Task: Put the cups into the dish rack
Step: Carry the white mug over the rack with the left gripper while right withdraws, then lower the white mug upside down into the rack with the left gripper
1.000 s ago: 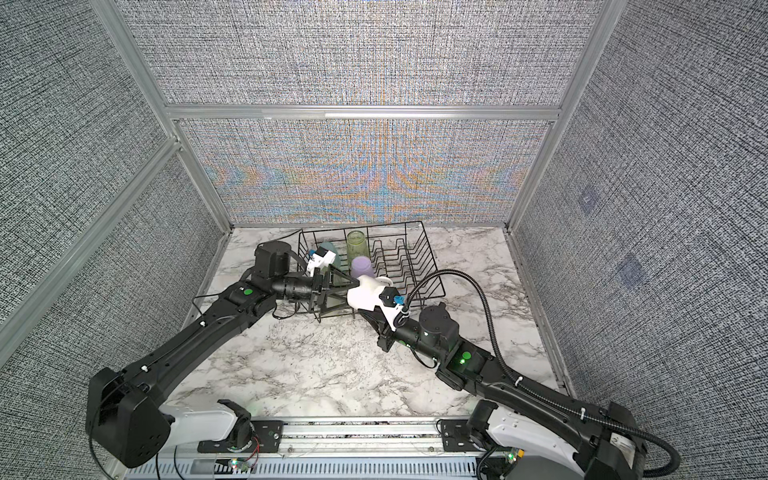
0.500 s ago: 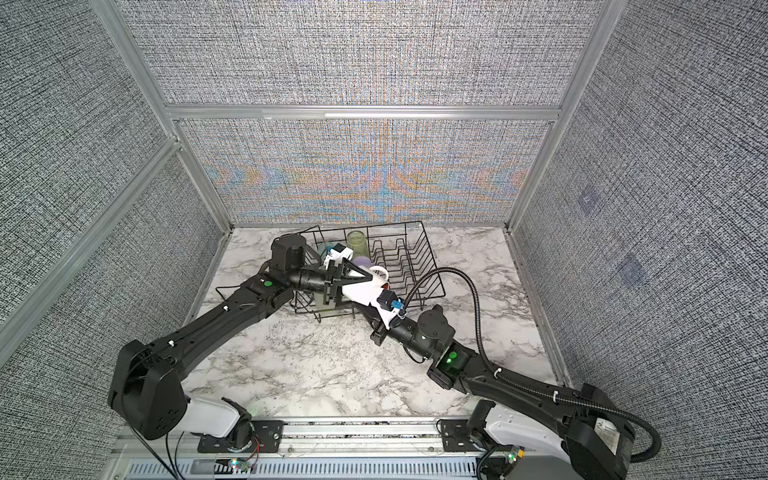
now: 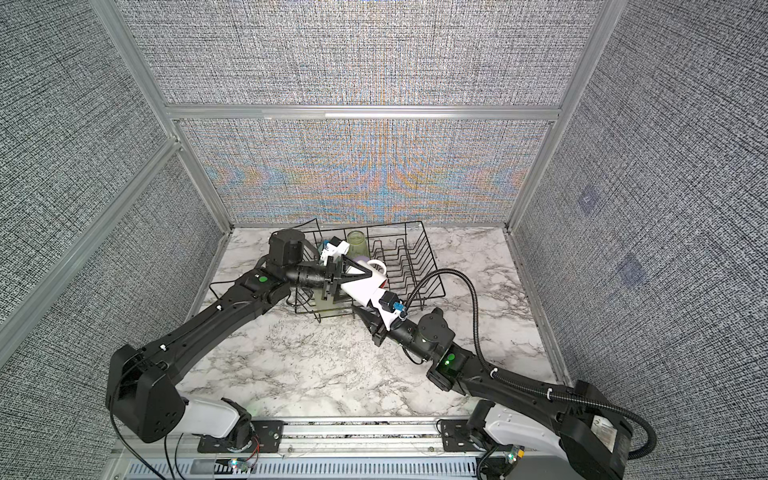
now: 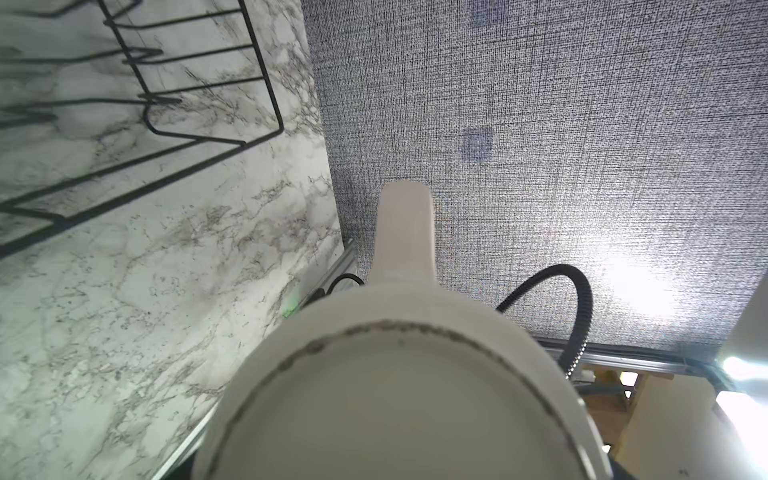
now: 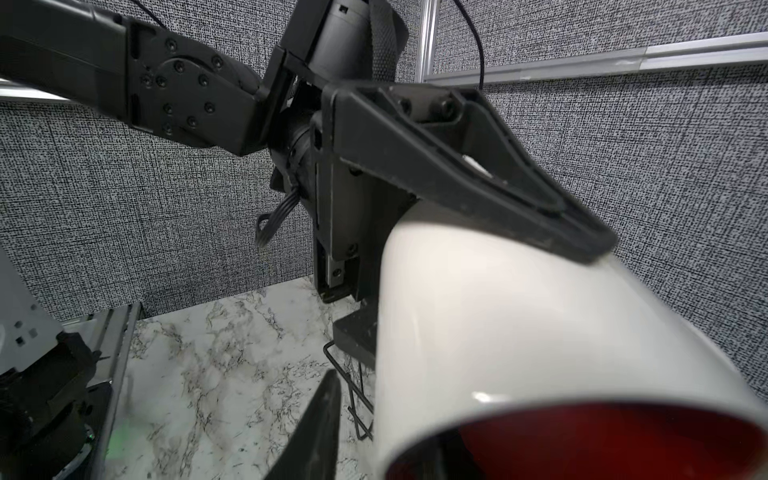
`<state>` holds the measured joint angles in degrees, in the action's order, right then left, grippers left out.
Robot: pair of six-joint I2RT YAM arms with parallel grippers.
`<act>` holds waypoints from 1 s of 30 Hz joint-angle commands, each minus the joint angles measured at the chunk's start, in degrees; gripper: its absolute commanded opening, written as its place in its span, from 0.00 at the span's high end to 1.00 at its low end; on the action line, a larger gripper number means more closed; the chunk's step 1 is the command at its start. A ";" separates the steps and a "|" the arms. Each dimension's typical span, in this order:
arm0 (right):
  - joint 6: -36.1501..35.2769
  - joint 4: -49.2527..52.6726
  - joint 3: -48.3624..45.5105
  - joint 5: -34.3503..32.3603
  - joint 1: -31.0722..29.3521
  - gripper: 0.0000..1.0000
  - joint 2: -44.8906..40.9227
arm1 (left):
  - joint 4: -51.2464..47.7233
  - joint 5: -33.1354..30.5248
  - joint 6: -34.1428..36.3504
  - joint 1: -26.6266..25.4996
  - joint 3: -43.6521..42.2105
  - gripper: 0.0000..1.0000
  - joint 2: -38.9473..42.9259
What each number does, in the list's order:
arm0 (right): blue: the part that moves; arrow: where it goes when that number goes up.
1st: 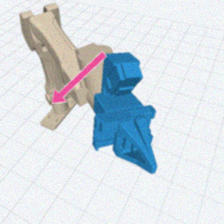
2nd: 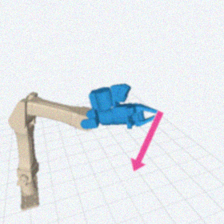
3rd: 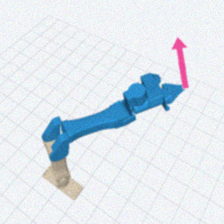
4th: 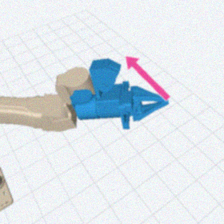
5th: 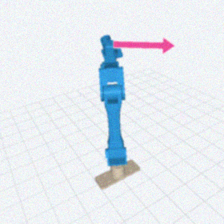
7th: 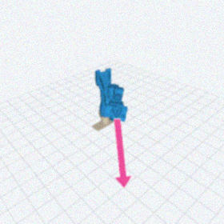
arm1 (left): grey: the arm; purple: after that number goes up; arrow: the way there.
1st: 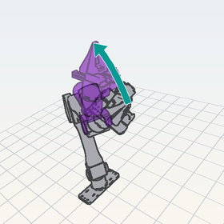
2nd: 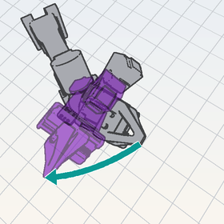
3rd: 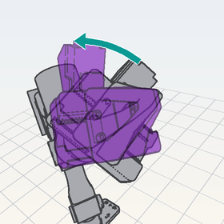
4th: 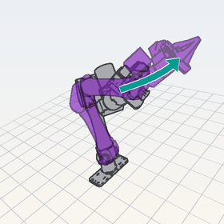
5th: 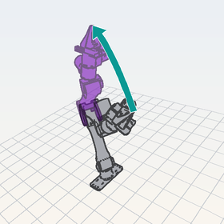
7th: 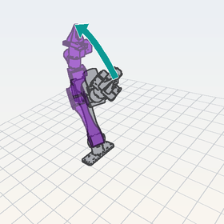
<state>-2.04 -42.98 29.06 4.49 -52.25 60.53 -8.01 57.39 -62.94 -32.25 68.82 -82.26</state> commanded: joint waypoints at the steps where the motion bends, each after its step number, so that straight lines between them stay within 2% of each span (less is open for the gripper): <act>1: -0.26 2.59 -0.51 -1.68 -0.08 0.59 -0.59 | -4.50 -3.95 7.01 0.17 1.84 0.35 0.32; 5: 0.11 3.51 -2.46 -2.94 -0.10 0.47 -2.71 | -11.93 -10.76 13.52 0.18 4.04 0.35 0.69; 7: 0.15 6.59 -3.49 -4.69 -0.05 0.42 -4.81 | -16.50 -15.52 18.96 0.17 5.38 0.37 0.87; 10: -0.71 11.16 -4.92 -7.38 0.06 0.38 -8.32 | -23.16 -23.46 24.66 0.04 7.13 0.39 1.01; 13: -0.94 19.42 -4.51 -11.29 0.26 0.37 -12.46 | -23.11 -28.03 26.54 -0.12 6.17 0.41 1.23; 17: -0.07 27.60 -4.09 -16.94 0.35 0.36 -15.56 | -25.44 -30.69 30.60 -1.10 7.82 0.43 -1.57; 20: 1.12 30.29 -3.93 -18.67 0.47 0.36 -17.12 | -26.82 -30.40 33.13 -1.74 9.49 0.43 -4.63; 30: 2.74 30.84 -3.14 -21.35 0.98 0.36 -16.98 | -32.20 -33.02 39.11 -2.36 18.21 0.46 -15.14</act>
<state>-0.23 -12.49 25.19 -15.07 -51.31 43.38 -39.64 24.88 -26.81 -34.41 84.95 -95.98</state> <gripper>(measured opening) 0.636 0.871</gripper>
